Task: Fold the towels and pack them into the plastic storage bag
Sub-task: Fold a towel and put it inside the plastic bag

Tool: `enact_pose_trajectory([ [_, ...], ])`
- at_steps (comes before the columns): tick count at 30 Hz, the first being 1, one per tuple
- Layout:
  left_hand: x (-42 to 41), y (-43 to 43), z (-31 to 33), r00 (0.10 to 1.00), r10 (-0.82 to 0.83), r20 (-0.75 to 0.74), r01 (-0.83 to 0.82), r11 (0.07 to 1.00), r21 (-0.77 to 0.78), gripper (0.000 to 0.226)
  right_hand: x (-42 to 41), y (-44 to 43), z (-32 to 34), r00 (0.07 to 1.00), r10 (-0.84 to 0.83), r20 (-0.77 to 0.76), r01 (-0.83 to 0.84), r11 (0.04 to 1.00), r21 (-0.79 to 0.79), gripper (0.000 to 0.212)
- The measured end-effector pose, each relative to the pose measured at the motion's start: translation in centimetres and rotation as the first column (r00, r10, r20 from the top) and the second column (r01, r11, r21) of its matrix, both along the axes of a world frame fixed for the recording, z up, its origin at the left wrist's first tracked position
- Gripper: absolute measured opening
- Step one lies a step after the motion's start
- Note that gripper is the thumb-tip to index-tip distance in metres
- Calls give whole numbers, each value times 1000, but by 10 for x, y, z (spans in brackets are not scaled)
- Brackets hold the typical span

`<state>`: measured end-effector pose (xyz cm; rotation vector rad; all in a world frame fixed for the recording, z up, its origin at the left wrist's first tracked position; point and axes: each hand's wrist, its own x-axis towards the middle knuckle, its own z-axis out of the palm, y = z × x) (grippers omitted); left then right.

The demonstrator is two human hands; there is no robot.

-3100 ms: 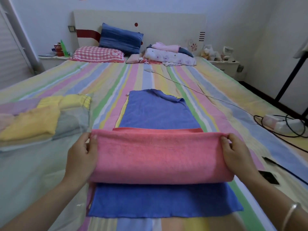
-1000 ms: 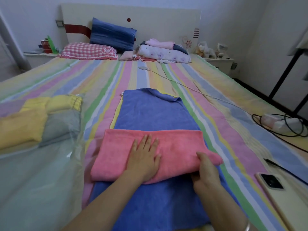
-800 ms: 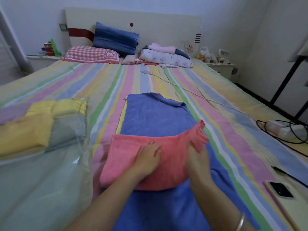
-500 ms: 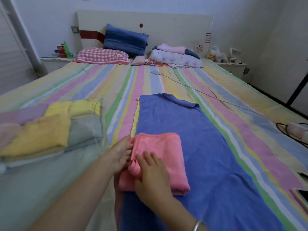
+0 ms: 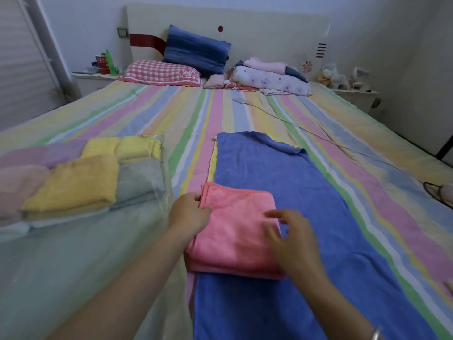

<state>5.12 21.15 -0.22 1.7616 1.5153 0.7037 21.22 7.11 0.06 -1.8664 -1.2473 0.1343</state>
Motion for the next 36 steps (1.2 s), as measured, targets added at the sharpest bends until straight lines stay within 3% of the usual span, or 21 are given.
enact_pose_trajectory([
  [2,-2,2,-3,993,30,-110,-25,998,50,31,18,-1,-4,988,-153,-35,137,949,-286,47],
  [4,-2,0,-6,990,42,-137,-35,998,58,42,24,-1,-7,950,-189,-250,33,853,-521,59],
  [7,1,-10,-6,972,25,-233,3,993,120,57,22,2,-5,816,-179,-550,-168,836,-522,50],
  [11,11,-28,4,875,40,-483,168,910,380,59,27,5,8,651,-161,-741,-322,826,-462,26],
  [13,23,-37,9,844,-45,-534,317,845,430,58,37,2,19,649,-132,-750,-327,841,-431,20],
  [16,48,-65,12,784,-272,-557,544,734,407,62,68,-10,39,772,-71,-631,-283,851,-442,33],
  [20,83,-96,-11,649,-504,-570,694,699,173,105,118,-31,55,936,7,-351,-238,747,-620,88],
  [22,90,-102,-26,590,-513,-623,699,711,76,114,121,-33,55,967,127,-219,-241,732,-638,92],
  [24,92,-101,-30,592,-503,-630,686,724,66,117,110,-31,52,964,263,-33,-222,731,-646,80],
  [26,90,-94,-28,618,-505,-603,688,718,104,106,90,-30,52,909,390,143,-213,733,-646,60],
  [27,85,-90,-25,659,-510,-554,681,716,151,90,77,-31,51,877,425,222,-193,737,-648,51],
  [29,70,-83,-18,780,-480,-402,594,771,229,49,48,-35,49,821,406,402,-88,784,-614,37],
  [31,47,-86,-6,888,-381,-259,445,854,271,34,12,-43,39,759,347,551,32,826,-563,32],
  [33,23,-97,9,949,-289,-129,316,892,324,33,-23,-49,21,697,316,644,107,841,-530,39],
  [36,-9,-120,19,966,-258,3,235,883,407,32,-56,-47,-14,693,248,676,204,833,-514,68],
])
